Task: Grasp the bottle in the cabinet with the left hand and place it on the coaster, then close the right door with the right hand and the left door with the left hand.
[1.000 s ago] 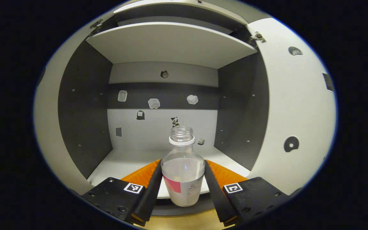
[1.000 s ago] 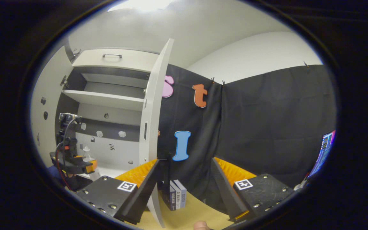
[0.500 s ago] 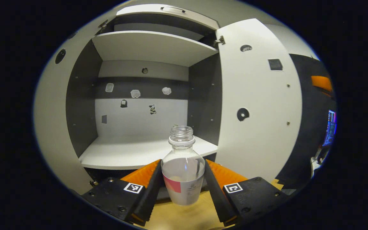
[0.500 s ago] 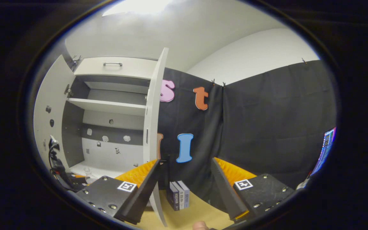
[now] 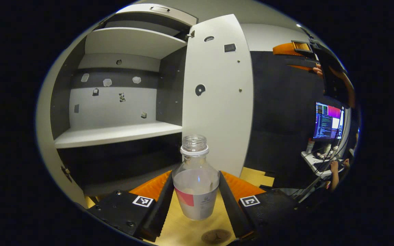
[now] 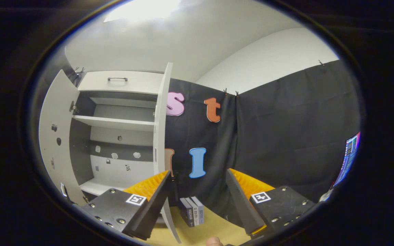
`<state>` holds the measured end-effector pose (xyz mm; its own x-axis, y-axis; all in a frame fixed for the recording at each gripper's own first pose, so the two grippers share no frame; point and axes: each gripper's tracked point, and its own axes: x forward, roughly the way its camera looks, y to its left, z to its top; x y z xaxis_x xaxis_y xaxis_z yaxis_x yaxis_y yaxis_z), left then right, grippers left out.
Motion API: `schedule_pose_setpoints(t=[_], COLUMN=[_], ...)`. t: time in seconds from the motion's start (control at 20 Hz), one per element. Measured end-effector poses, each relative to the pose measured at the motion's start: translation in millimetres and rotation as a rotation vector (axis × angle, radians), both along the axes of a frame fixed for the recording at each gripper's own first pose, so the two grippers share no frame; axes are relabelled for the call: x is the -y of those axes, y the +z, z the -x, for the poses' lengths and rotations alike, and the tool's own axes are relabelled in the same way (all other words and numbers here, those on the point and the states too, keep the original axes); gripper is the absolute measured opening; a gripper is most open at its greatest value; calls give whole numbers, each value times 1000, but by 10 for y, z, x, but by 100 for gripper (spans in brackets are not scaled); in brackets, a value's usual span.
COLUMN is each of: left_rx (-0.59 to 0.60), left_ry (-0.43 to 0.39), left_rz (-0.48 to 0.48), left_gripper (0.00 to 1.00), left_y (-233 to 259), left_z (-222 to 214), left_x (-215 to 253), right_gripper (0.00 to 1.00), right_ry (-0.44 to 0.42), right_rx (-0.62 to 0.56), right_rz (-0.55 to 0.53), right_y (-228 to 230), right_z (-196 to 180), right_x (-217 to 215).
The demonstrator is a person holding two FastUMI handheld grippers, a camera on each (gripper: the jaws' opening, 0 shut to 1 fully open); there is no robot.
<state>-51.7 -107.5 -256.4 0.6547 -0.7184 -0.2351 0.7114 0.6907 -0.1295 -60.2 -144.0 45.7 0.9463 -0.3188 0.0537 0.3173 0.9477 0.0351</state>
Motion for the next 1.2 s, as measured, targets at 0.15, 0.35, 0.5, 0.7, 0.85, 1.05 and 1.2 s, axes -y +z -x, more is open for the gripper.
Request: schedule_pose_setpoints(t=[0.15,0.35,0.5,0.7,0.85,1.05,1.2], left_rx=[-90,-194,-239,-260,-269,-277,-268], left_ry=[-16,-20,-23,-5,28,43,44], left_rz=[-2,-16,-42,-63,-58,-60,-57], left_gripper=[78,77,78,78,78,78,78], left_y=[-383,-838,-1137,-1353,-1477,-1563,-1562], left_z=[193,411,524,615,621,664,671], left_x=[-40,-81,-88,-94,-102,-87,-64], right_gripper=[95,95,92,95,93,95,95], right_ry=[-6,-7,-5,0,6,15,19], right_rx=[-1,-7,-9,-11,-18,-23,-30], right_rz=[-9,-2,13,17,24,40,45], right_y=[26,15,22,30,8,0,-18], right_z=[59,127,132,122,118,102,78], right_x=[33,39,18,21,31,18,10])
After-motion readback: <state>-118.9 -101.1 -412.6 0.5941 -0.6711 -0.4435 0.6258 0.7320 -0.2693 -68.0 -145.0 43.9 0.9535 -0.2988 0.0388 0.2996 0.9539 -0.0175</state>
